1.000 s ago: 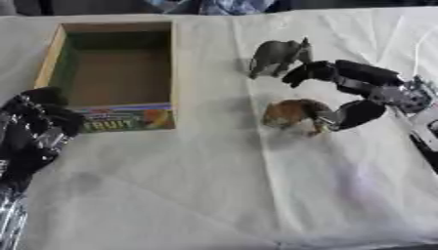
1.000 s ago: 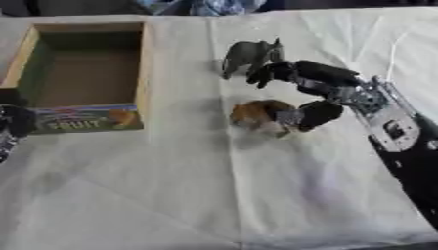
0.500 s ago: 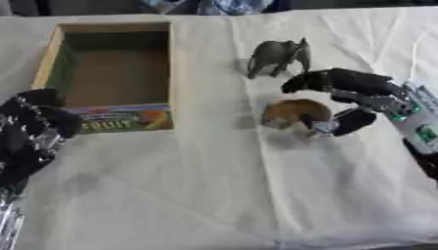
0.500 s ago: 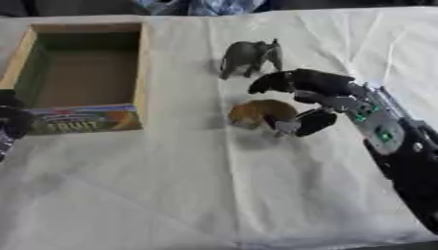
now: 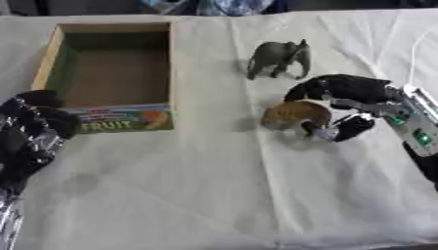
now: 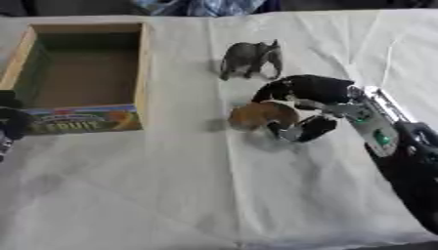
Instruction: Pick up objects on the table and place them in the box.
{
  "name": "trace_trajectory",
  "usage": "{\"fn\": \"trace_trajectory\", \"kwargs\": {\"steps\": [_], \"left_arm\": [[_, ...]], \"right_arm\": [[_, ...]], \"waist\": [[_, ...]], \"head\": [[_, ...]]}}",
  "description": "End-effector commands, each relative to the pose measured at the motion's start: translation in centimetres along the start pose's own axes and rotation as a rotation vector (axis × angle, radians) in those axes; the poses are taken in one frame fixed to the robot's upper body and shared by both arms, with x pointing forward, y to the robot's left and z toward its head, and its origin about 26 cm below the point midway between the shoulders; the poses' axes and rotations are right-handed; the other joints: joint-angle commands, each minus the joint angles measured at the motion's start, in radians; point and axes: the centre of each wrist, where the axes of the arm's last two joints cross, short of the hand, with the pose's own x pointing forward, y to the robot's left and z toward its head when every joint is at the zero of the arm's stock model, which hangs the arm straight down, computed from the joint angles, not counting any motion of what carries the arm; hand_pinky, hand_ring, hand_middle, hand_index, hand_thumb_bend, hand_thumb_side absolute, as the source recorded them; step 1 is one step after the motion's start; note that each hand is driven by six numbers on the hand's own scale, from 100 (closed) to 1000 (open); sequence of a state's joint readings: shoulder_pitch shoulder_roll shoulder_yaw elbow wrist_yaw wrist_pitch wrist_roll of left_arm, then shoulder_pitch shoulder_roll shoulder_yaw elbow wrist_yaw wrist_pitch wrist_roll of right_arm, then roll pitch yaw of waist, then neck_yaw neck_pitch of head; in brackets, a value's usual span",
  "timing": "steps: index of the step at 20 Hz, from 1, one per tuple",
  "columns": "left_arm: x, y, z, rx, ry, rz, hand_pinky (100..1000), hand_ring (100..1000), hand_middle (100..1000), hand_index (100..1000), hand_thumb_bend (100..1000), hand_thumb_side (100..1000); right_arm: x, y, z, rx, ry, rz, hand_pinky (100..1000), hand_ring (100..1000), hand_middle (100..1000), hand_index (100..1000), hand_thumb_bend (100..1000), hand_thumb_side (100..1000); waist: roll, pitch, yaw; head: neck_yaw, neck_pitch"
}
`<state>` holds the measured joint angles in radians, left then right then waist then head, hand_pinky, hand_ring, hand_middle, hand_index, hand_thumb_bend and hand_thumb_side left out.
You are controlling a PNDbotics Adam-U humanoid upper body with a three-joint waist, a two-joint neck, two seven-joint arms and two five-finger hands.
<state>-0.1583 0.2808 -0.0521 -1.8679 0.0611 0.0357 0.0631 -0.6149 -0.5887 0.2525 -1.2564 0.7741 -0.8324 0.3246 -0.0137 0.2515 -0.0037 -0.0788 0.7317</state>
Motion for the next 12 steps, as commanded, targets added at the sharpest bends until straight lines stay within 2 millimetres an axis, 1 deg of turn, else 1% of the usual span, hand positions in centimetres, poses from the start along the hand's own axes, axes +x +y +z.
{"fn": "trace_trajectory", "kwargs": {"steps": [1, 3, 4, 8, 10, 12], "left_arm": [[0.5, 0.3, -0.2, -0.006, -0.019, -0.02, 522, 577, 578, 716, 768, 402], [0.5, 0.3, -0.2, -0.006, -0.018, -0.02, 522, 577, 578, 716, 768, 403], [0.5, 0.3, -0.2, -0.006, -0.018, -0.02, 522, 577, 578, 716, 768, 403], [0.4, 0.3, -0.2, -0.006, -0.016, -0.02, 522, 577, 578, 716, 768, 403], [0.4, 0.3, -0.1, -0.006, -0.015, -0.02, 523, 577, 578, 716, 768, 403], [0.4, 0.3, -0.1, -0.007, -0.014, -0.02, 523, 577, 577, 716, 768, 403]], "right_arm": [[-0.5, -0.6, 0.5, 0.066, -0.037, 0.056, 815, 728, 745, 870, 100, 352], [-0.5, -0.6, 0.5, 0.059, -0.034, 0.06, 803, 689, 697, 846, 100, 341], [-0.5, -0.6, 0.5, 0.054, -0.034, 0.062, 792, 652, 654, 822, 100, 334], [-0.6, -0.9, 0.4, 0.027, -0.041, 0.072, 763, 551, 521, 731, 100, 314], [-0.6, -1.5, 0.3, 0.003, -0.052, 0.082, 741, 488, 451, 665, 100, 297], [-0.6, -2.4, 0.1, -0.024, -0.065, 0.091, 732, 462, 416, 632, 100, 288]], "waist": [[-0.001, -0.019, 0.002], [-0.001, -0.02, 0.002], [-0.001, -0.021, 0.002], [-0.001, -0.024, 0.003], [-0.001, -0.026, 0.002], [-0.001, -0.029, 0.001]], "head": [[-0.004, -0.012], [-0.005, -0.013], [-0.005, -0.014], [-0.005, -0.014], [-0.006, -0.013], [-0.007, -0.011]]}}
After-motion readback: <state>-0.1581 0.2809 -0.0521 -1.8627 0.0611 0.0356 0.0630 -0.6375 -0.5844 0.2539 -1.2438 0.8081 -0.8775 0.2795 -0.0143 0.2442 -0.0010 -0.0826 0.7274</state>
